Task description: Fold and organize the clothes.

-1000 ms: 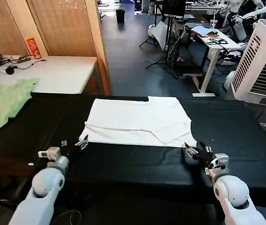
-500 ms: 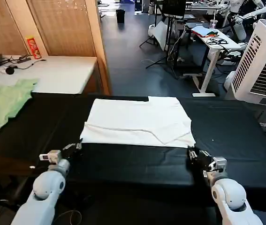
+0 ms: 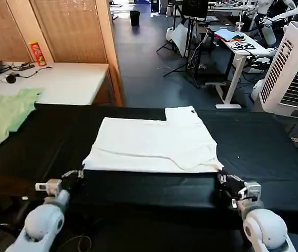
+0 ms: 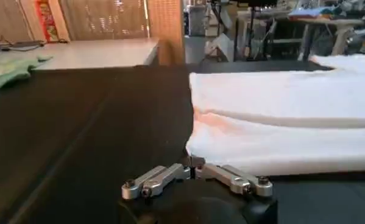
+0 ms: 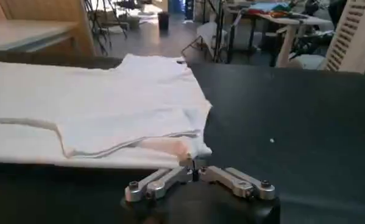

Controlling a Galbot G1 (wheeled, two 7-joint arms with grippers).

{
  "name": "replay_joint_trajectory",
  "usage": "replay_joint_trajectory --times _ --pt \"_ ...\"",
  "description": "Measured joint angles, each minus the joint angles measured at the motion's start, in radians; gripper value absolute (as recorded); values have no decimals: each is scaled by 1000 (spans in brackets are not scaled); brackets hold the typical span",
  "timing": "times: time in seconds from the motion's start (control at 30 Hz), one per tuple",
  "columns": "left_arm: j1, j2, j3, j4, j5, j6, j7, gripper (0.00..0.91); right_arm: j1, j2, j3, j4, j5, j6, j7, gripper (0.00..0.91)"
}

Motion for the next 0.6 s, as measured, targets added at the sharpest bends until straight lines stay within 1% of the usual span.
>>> replay_joint_trajectory --times 0.07,0.23,0.27,0.3,0.33,0.43,0.53,0.6 --pt "42 18 -12 -34 0 4 -5 0 -37 7 0 18 -12 -3 -1 78" --pt "140 30 -47 -111 -2 12 -15 0 -89 13 -4 47 -22 -39 -3 88" --pt "155 30 -52 -123 -3 13 -18 29 -98 13 -3 56 -22 -49 -4 127" --pt "168 29 -57 -133 -3 16 -20 410 -104 12 -1 62 -22 -56 -4 195" --pt "180 29 -62 -143 -3 20 -24 878 -110 12 1 69 -22 -62 -4 878" --pt "210 28 -75 -171 -1 42 -40 878 -135 11 11 97 -27 -80 -4 878" --pt "238 22 -93 -197 -4 56 -43 878 -162 11 23 131 -27 -86 -4 878" --pt "257 16 -108 -218 -5 86 -43 878 -177 9 31 154 -24 -89 -4 878"
